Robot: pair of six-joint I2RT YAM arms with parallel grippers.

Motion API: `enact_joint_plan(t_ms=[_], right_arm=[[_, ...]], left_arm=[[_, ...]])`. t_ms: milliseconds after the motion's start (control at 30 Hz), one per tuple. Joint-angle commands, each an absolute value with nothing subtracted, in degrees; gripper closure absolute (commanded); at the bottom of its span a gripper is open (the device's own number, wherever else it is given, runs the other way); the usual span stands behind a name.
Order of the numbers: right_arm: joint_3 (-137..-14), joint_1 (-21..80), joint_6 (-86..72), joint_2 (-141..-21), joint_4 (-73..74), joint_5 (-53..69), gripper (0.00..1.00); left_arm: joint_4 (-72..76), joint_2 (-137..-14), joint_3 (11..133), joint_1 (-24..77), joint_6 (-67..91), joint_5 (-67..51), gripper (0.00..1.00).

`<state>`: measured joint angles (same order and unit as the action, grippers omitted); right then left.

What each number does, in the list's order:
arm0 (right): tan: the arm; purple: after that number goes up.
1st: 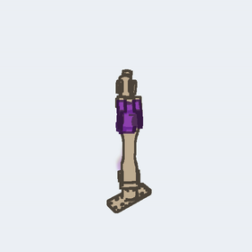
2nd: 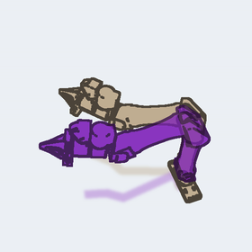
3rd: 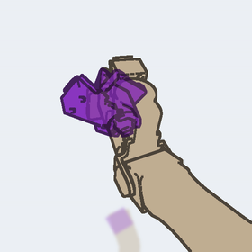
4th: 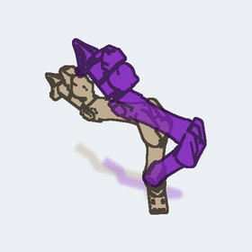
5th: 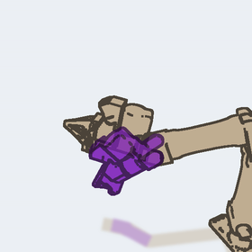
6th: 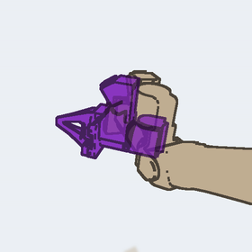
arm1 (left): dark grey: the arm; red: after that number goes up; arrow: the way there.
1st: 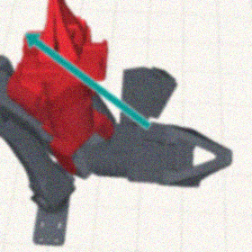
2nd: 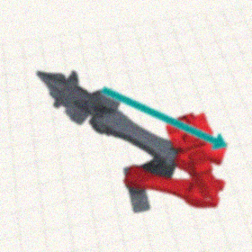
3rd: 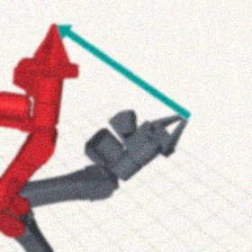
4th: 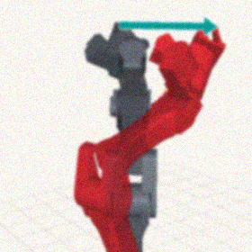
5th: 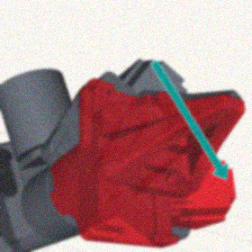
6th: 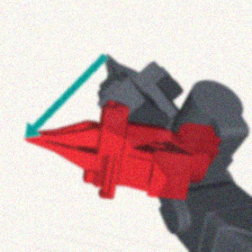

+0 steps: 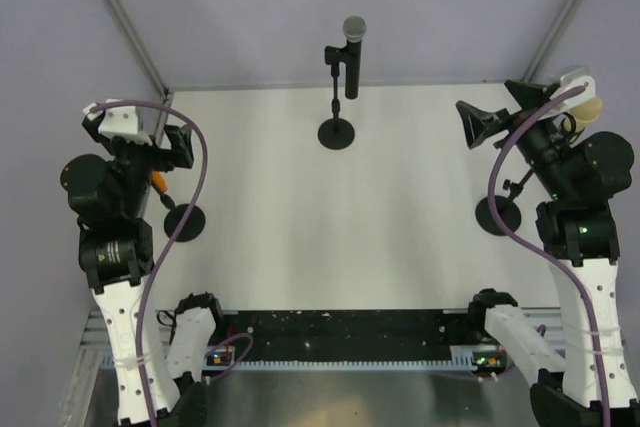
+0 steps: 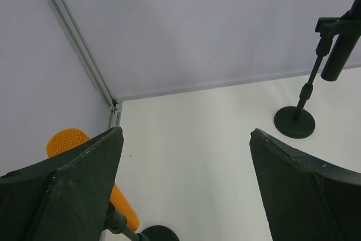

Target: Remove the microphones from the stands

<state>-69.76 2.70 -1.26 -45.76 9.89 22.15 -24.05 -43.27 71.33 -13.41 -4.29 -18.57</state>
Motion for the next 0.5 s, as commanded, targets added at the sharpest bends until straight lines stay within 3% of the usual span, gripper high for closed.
enact_joint_plan(t_ms=[0,467], right_arm=[[-70.14,2.37,-3.08,-44.83,8.35,21.53,0.01],[-66.8,2.81,5.45,-44.74,8.17,24.17,0.01]], left_arm=[[-21.62,-43.59,71.89,-14.15,-2.81,-19.07,0.01],[-21.71,-42.45,71.01,-16.17,-2.02,-19.69,0.01]])
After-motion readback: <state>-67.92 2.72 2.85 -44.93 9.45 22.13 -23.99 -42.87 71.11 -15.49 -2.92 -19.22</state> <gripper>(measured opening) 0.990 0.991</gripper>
